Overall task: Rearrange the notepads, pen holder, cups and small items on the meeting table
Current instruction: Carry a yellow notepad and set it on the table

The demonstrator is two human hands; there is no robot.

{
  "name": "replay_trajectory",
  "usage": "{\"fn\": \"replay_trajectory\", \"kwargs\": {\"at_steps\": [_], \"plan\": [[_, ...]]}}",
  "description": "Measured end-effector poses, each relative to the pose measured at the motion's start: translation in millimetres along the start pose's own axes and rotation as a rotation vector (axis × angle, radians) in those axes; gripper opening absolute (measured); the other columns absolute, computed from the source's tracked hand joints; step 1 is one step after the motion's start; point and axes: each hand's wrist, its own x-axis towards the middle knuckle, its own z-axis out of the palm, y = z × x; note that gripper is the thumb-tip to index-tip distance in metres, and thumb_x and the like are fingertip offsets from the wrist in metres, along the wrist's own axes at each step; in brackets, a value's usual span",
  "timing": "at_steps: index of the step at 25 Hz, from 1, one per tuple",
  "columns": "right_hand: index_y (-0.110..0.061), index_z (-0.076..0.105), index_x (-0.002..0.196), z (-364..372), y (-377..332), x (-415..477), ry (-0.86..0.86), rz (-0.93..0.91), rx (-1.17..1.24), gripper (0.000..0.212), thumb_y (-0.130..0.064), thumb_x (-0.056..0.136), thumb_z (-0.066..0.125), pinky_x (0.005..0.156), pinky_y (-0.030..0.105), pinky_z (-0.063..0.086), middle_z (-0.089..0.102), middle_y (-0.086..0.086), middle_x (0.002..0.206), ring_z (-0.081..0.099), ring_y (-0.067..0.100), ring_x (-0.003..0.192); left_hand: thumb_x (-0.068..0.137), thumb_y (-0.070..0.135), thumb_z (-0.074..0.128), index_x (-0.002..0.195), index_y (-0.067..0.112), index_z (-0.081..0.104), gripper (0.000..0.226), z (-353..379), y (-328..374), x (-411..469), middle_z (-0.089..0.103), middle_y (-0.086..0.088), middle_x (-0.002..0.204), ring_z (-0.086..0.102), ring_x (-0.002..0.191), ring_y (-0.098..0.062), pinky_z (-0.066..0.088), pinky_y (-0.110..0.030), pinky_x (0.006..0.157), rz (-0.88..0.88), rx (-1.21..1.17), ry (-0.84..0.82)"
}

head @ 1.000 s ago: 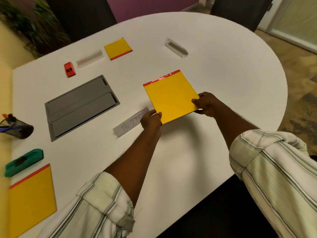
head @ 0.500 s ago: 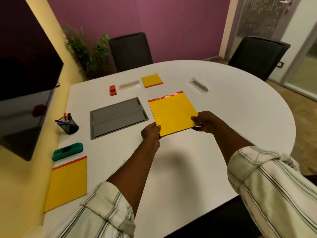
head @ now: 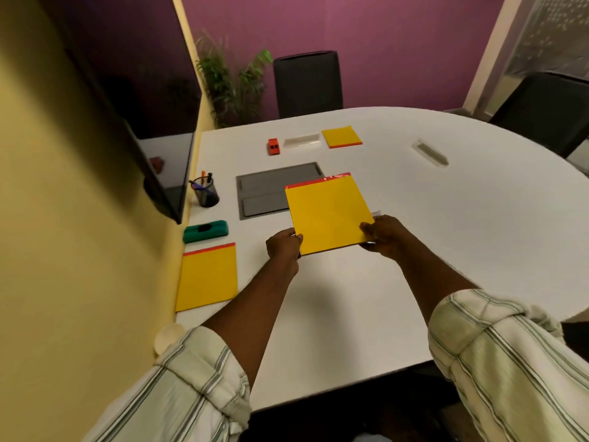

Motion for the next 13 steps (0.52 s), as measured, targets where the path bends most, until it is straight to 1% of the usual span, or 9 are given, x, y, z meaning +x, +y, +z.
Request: {"fn": "replay_trajectory", "kwargs": {"at_steps": [3, 5, 6, 7, 8, 9, 11, 13], "plan": [[0.003, 0.043, 0.129, 44.1, 17.5, -2.7, -0.057, 0.024, -0.002, 0.039, 0.001, 0.092, 0.054, 0.081, 0.046, 0.047, 0.042, 0.025, 0.136, 0.046, 0.039, 0.111, 0.087, 0.002, 0.063, 0.125, 0.004, 0.059, 0.039, -44.4, -2.8, 10.8, 0.059, -0.014, 0.128, 0.056, 0.087, -0.022, 0.05, -0.03, 0.068, 0.022, 0.046, 0.061], [0.003, 0.042, 0.129, 72.1, 25.4, -0.4, -0.087, 0.031, -0.007, 0.039, 0.001, 0.092, 0.054, 0.08, 0.047, 0.048, 0.04, 0.025, 0.135, 0.044, 0.041, 0.116, 0.087, 0.003, 0.063, 0.125, 0.005, 0.058, 0.039, -70.8, -1.3, 18.0, 0.059, -0.013, 0.128, 0.054, 0.075, -0.017, 0.045, -0.021, 0.056, 0.024, 0.061, 0.109], [0.003, 0.041, 0.129, 85.4, 29.0, 1.8, -0.096, 0.037, -0.008, 0.04, 0.0, 0.092, 0.055, 0.08, 0.047, 0.048, 0.04, 0.025, 0.135, 0.043, 0.042, 0.119, 0.087, 0.004, 0.063, 0.126, 0.005, 0.058, 0.039, -82.4, -1.6, 22.5, 0.059, -0.013, 0.128, 0.051, 0.067, -0.013, 0.042, -0.019, 0.053, 0.026, 0.069, 0.135], [0.003, 0.041, 0.129, 97.7, 32.8, 5.3, -0.103, 0.043, -0.013, 0.04, 0.0, 0.092, 0.055, 0.08, 0.047, 0.048, 0.04, 0.024, 0.134, 0.043, 0.042, 0.12, 0.087, 0.003, 0.063, 0.125, 0.004, 0.059, 0.038, -92.5, -3.1, 27.9, 0.059, -0.013, 0.127, 0.048, 0.063, -0.01, 0.041, -0.019, 0.052, 0.023, 0.073, 0.158], [0.002, 0.041, 0.129, 108.2, 36.6, 8.9, -0.109, 0.047, -0.018, 0.039, 0.0, 0.092, 0.055, 0.08, 0.048, 0.049, 0.04, 0.024, 0.134, 0.043, 0.043, 0.12, 0.087, 0.002, 0.063, 0.125, 0.003, 0.059, 0.038, -101.5, -4.6, 33.1, 0.06, -0.014, 0.126, 0.048, 0.063, -0.011, 0.043, -0.02, 0.054, 0.013, 0.071, 0.175], [0.002, 0.042, 0.127, 118.0, 40.9, 13.0, -0.115, 0.049, -0.024, 0.038, 0.0, 0.092, 0.055, 0.08, 0.048, 0.049, 0.041, 0.024, 0.133, 0.043, 0.043, 0.12, 0.086, 0.0, 0.063, 0.124, 0.002, 0.059, 0.038, -109.3, -5.8, 36.8, 0.06, -0.015, 0.125, 0.052, 0.067, -0.014, 0.046, -0.023, 0.058, 0.001, 0.067, 0.19], [0.002, 0.043, 0.122, 140.6, 51.5, 24.6, -0.137, 0.05, -0.038, 0.032, 0.0, 0.092, 0.054, 0.08, 0.048, 0.048, 0.042, 0.024, 0.132, 0.044, 0.042, 0.118, 0.085, -0.002, 0.063, 0.123, 0.0, 0.059, 0.038, -125.0, -8.2, 48.6, 0.06, -0.017, 0.125, 0.058, 0.085, -0.023, 0.048, -0.028, 0.07, -0.012, 0.066, 0.226], [-0.002, 0.045, 0.111, 164.2, 63.3, 36.4, -0.151, 0.047, -0.057, 0.019, 0.0, 0.093, 0.053, 0.079, 0.047, 0.047, 0.044, 0.024, 0.129, 0.047, 0.04, 0.111, 0.085, -0.001, 0.064, 0.122, 0.0, 0.06, 0.037, -140.8, -11.8, 62.8, 0.061, -0.017, 0.124, 0.057, 0.094, -0.025, 0.048, -0.029, 0.07, -0.013, 0.092, 0.271]]}}
